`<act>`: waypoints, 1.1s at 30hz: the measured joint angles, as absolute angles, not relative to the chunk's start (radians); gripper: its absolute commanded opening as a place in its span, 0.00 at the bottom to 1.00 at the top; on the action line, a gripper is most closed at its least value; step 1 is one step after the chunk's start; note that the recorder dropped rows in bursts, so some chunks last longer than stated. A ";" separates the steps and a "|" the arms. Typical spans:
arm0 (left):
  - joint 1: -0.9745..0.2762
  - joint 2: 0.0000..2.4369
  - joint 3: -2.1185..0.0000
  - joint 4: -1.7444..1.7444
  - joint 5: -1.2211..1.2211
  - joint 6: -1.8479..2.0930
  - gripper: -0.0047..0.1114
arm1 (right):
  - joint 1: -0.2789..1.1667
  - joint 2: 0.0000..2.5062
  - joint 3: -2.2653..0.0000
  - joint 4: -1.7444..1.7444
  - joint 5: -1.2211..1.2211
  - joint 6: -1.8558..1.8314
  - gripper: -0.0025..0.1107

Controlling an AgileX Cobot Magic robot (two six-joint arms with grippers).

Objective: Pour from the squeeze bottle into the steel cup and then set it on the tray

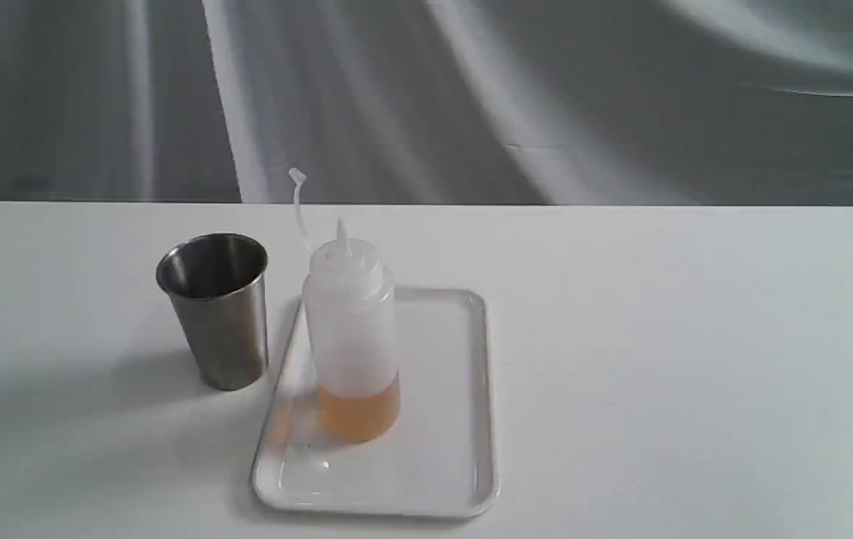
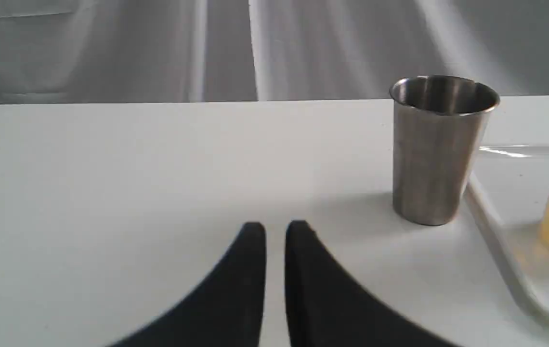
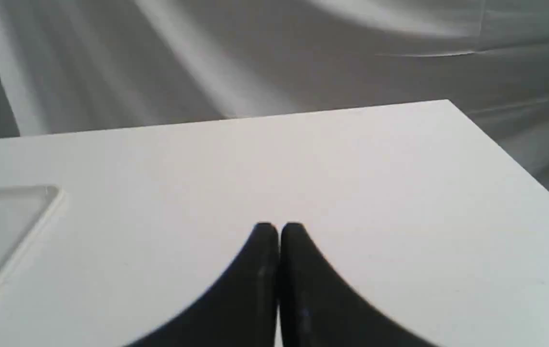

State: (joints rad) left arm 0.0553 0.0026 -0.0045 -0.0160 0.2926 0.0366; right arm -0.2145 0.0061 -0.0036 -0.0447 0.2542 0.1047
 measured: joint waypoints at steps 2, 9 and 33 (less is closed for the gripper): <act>0.055 0.003 -0.004 -0.016 0.293 0.037 0.11 | -0.214 0.006 -0.004 -0.045 0.265 0.099 0.02; 0.055 0.003 -0.004 -0.016 0.293 0.037 0.11 | -0.214 0.006 -0.004 -0.045 0.332 0.073 0.02; 0.055 0.003 -0.004 -0.016 0.293 0.037 0.11 | -0.214 0.006 -0.004 -0.045 0.341 0.046 0.02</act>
